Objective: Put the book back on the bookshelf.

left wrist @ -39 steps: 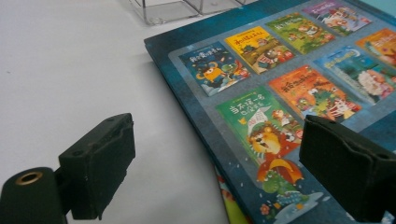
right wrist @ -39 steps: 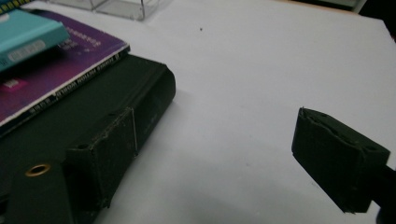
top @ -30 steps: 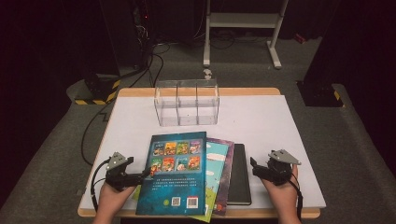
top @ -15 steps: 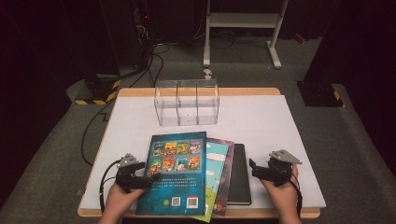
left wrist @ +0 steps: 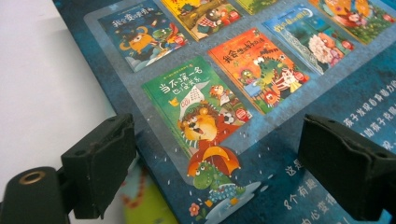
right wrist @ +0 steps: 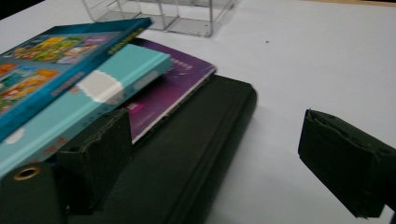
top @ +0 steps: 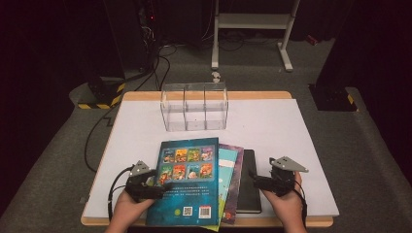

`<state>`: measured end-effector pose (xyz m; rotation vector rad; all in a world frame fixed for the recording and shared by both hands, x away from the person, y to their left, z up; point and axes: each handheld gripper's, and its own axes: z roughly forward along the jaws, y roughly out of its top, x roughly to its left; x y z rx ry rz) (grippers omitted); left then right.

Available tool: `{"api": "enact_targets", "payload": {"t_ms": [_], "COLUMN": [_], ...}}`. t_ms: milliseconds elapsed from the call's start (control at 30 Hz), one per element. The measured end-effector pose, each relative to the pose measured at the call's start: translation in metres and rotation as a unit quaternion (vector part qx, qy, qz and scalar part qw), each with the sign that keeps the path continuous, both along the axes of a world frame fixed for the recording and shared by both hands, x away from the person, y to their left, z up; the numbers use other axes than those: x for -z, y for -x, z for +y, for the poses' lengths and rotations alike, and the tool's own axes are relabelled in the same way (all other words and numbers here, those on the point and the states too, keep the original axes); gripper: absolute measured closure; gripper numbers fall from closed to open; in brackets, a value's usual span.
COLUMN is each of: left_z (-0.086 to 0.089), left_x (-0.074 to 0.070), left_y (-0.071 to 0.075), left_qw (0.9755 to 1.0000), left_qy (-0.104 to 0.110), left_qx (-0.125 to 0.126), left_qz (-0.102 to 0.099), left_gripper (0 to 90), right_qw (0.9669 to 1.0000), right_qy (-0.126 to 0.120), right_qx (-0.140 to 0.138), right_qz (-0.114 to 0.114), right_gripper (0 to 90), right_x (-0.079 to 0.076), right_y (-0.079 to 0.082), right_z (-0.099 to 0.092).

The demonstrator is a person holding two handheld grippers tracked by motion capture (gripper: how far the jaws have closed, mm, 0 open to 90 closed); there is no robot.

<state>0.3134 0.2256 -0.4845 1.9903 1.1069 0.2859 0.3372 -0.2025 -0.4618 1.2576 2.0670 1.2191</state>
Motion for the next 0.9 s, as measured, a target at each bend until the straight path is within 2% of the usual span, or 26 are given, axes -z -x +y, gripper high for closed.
{"api": "enact_targets", "payload": {"t_ms": [33,67,167,200,233,267,367,400,433,467,500,533,567,667,700,767,800,867,900], "left_z": [0.000,-0.004,-0.019,-0.029,-0.029,-0.036,-0.039,-0.036,-0.036,-0.032,-0.032,-0.031,-0.033,-0.044,-0.053,-0.059,-0.063,-0.067,-0.066], "left_x": [0.000,-0.001,-0.005,-0.006,-0.006,-0.007,-0.007,-0.006,-0.006,-0.003,-0.003,-0.002,-0.001,-0.005,-0.007,-0.007,-0.007,-0.007,-0.006], "left_y": [0.000,0.001,0.003,0.005,0.005,0.006,0.006,0.005,0.005,0.004,0.004,0.004,0.003,0.003,0.003,0.003,0.004,0.006,0.007], "left_qw": [1.0000,1.0000,0.9997,0.9995,0.9995,0.9991,0.9990,0.9994,0.9994,0.9996,0.9996,0.9993,0.9993,0.9997,0.9992,0.9989,0.9986,0.9985,0.9986], "left_qy": [0.000,-0.002,-0.008,-0.007,-0.007,-0.004,-0.005,0.005,0.005,0.021,0.021,0.034,0.034,0.014,0.016,0.018,0.019,0.023,0.026], "left_qx": [0.000,0.005,0.019,0.028,0.028,0.037,0.037,0.025,0.025,0.013,0.013,0.016,0.014,0.018,0.032,0.039,0.043,0.038,0.037], "left_qz": [0.000,-0.001,-0.009,-0.013,-0.013,-0.019,-0.024,-0.021,-0.021,-0.012,-0.012,-0.003,0.001,-0.011,-0.015,-0.019,-0.024,-0.031,-0.028], "left_gripper": [11.4,11.4,11.5,11.4,11.4,11.4,11.2,11.4,11.2,10.9,11.8,11.8,11.5,10.2,10.2,10.2,10.2,10.2,10.3], "right_qw": [1.0000,0.9999,0.9996,0.9994,0.9994,0.9993,0.9990,0.9988,0.9988,0.9982,0.9982,0.9977,0.9970,0.9962,0.9961,0.9961,0.9961,0.9939,0.9927], "right_qy": [0.000,-0.001,0.003,0.002,0.000,0.000,-0.007,-0.009,-0.009,-0.016,-0.016,-0.019,-0.020,-0.016,-0.013,-0.012,-0.012,-0.036,-0.044], "right_qx": [0.000,-0.012,-0.026,-0.033,-0.034,-0.037,-0.044,-0.048,-0.048,-0.058,-0.058,-0.064,-0.075,-0.085,-0.085,-0.078,-0.078,-0.077,-0.076], "right_qz": [0.000,0.006,0.011,0.011,0.009,0.005,0.000,0.001,0.001,0.003,0.003,0.004,0.004,0.009,0.018,0.038,0.038,0.070,0.083], "right_gripper": [10.1,10.9,12.8,13.3,13.4,13.6,13.8,13.6,13.6,13.6,13.6,13.5,13.7,13.6,13.6,12.3,12.3,12.1,12.9], "right_x": [0.000,-0.001,-0.003,-0.004,-0.005,-0.006,-0.009,-0.010,-0.010,-0.011,-0.011,-0.011,-0.011,-0.009,-0.006,-0.003,-0.003,0.000,0.000], "right_y": [0.000,0.002,0.005,0.006,0.008,0.009,0.013,0.014,0.014,0.017,0.017,0.018,0.020,0.021,0.020,0.017,0.017,0.014,0.013], "right_z": [0.000,0.006,0.013,0.015,0.016,0.018,0.021,0.022,0.022,0.027,0.027,0.029,0.036,0.041,0.044,0.043,0.043,0.039,0.037]}}
